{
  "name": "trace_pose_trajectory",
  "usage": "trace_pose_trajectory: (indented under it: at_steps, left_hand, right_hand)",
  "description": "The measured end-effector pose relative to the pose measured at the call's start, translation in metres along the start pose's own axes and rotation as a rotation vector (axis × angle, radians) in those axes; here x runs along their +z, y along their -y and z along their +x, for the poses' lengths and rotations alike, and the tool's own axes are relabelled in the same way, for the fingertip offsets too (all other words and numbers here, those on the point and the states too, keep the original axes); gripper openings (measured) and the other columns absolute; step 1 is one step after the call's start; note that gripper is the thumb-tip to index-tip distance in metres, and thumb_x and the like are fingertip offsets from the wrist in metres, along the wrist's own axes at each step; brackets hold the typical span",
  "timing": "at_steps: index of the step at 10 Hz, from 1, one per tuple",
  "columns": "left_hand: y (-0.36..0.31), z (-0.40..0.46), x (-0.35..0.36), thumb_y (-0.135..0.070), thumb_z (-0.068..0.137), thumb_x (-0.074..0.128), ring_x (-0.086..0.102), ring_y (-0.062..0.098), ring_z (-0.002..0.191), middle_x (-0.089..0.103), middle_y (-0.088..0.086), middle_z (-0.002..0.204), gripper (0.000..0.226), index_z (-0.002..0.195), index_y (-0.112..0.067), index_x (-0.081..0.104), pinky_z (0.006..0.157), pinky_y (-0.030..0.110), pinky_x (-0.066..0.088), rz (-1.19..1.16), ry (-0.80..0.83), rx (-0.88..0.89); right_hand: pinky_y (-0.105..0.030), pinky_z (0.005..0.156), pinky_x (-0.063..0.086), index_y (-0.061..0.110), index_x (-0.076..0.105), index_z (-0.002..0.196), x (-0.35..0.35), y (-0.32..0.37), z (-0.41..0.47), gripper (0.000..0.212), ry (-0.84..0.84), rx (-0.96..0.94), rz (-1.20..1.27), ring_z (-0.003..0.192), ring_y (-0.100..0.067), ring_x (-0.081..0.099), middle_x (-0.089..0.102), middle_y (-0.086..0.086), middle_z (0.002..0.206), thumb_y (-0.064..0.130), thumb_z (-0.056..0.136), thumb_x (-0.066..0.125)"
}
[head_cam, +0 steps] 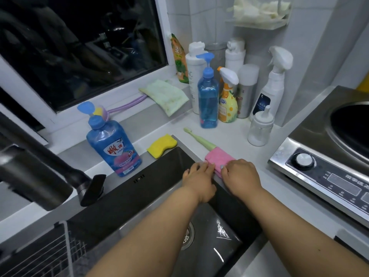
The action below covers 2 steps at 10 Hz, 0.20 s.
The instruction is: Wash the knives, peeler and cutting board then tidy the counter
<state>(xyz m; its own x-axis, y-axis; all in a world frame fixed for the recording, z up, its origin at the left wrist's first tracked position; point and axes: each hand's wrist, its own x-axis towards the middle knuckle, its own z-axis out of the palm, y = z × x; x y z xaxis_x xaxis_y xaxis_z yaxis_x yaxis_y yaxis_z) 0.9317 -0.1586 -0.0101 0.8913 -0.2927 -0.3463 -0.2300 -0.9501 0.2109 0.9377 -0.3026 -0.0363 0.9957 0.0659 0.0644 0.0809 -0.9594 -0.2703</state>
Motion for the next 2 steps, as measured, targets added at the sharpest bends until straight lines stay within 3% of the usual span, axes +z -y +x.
trace_pose_trajectory:
  at_steps: [1,2]
  left_hand:
    - [0.006,-0.017,0.0,-0.032,0.094,0.048,0.006,0.023,0.147,0.013,-0.003,0.16,0.07,0.153,-0.021,0.013,0.116,0.044,0.01,-0.023,-0.079,-0.019]
    - [0.013,-0.04,0.0,-0.032,0.094,0.049,0.014,0.019,0.145,0.024,-0.002,0.157,0.064,0.151,-0.021,0.022,0.116,0.039,0.013,-0.134,-0.208,-0.055]
  right_hand:
    - [-0.031,0.067,0.032,0.009,0.066,0.074,0.002,0.006,0.0,0.052,-0.08,-0.022,-0.019,0.08,-0.03,0.056,0.066,-0.011,0.08,0.034,0.088,0.023]
    - [-0.031,0.071,0.04,0.011,0.067,0.08,-0.006,0.012,-0.002,0.035,-0.142,0.085,0.158,0.081,-0.027,0.055,0.066,-0.011,0.088,0.031,0.092,0.041]
